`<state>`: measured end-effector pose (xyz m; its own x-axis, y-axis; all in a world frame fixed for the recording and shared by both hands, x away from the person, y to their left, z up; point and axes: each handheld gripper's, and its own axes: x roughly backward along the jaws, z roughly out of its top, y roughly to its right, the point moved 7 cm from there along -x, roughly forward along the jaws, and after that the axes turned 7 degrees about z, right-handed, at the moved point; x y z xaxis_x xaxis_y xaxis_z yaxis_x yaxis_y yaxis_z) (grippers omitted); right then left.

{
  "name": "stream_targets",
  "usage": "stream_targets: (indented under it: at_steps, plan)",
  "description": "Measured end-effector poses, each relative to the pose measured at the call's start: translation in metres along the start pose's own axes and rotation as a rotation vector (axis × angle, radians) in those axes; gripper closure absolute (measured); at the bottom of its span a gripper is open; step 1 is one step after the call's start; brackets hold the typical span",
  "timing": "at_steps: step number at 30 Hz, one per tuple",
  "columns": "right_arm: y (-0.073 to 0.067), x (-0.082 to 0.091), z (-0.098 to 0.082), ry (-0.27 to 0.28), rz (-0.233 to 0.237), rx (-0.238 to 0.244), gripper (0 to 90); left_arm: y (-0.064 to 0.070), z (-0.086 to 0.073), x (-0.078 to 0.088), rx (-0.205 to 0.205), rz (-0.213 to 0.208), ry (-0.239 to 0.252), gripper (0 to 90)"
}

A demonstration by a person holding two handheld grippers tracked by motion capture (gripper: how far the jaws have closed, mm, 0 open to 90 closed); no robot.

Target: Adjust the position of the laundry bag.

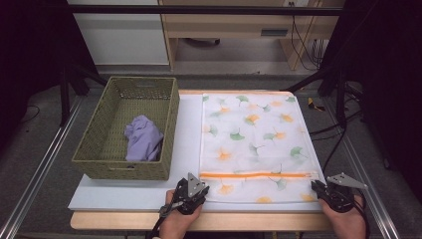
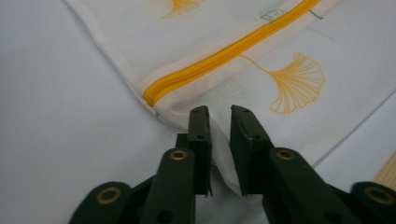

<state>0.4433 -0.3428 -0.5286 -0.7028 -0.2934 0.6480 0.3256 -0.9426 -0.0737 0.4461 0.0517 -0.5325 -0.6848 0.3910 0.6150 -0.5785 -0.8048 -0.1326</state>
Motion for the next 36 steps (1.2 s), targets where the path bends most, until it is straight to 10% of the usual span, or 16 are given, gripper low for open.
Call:
stream_targets:
  at_steps: [36]
  plan:
    - [-0.051,-0.016,0.020,-0.044,0.106,0.116,89.5,-0.036,-0.019,0.038,0.062,0.087,-0.018,87.7]
